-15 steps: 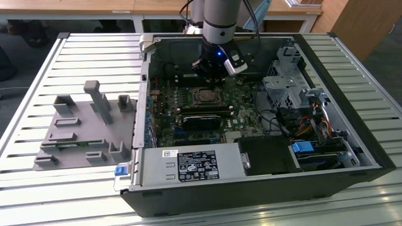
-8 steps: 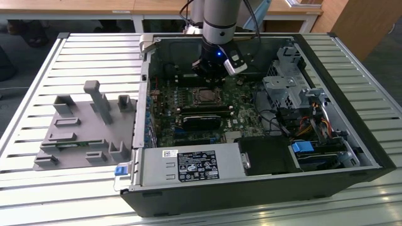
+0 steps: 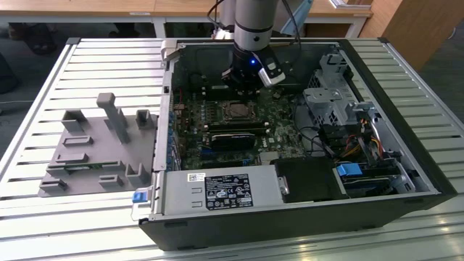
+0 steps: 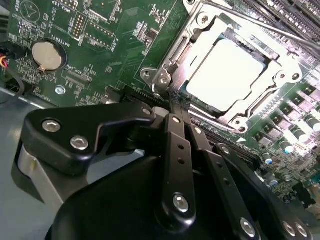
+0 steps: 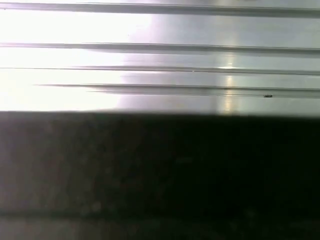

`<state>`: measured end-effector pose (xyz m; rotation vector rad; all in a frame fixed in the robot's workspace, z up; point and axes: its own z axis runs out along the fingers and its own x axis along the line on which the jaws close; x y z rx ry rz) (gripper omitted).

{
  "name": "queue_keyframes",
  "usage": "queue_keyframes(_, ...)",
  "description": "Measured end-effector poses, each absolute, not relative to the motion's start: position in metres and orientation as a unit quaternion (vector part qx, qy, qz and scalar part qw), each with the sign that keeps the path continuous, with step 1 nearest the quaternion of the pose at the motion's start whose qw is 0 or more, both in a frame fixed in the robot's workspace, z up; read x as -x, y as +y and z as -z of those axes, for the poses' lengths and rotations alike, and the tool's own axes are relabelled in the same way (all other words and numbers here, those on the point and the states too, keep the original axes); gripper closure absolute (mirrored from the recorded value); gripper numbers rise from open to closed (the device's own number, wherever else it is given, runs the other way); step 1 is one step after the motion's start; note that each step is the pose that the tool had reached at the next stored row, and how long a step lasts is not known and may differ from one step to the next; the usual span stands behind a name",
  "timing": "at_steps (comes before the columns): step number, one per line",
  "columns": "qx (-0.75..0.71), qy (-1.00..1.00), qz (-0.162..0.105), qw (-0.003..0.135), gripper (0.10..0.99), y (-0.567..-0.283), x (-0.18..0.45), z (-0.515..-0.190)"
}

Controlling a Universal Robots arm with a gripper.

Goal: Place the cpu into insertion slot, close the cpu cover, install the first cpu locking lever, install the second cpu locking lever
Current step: 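Install the first cpu locking lever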

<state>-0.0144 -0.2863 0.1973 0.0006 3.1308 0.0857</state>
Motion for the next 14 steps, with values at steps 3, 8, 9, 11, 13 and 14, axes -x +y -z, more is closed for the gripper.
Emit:
queue_keyframes(3, 0.0, 1.0, -0.026, 0.004, 0.98, -0.287, 0.015, -0.206)
queue_keyframes(8, 0.0, 1.0, -0.026, 0.004, 0.98, -0.287, 0.015, -0.211)
queue_keyframes(9, 0.0, 1.0, -0.026, 0.004, 0.98, -0.287, 0.015, -0.211)
queue_keyframes(11, 0.0, 1.0, -0.026, 0.004, 0.98, -0.288, 0.014, -0.211)
queue_keyframes(13, 0.0, 1.0, -0.026, 0.004, 0.98, -0.289, 0.014, -0.211)
queue_keyframes(14, 0.0, 1.0, -0.026, 0.004, 0.98, -0.289, 0.014, -0.211)
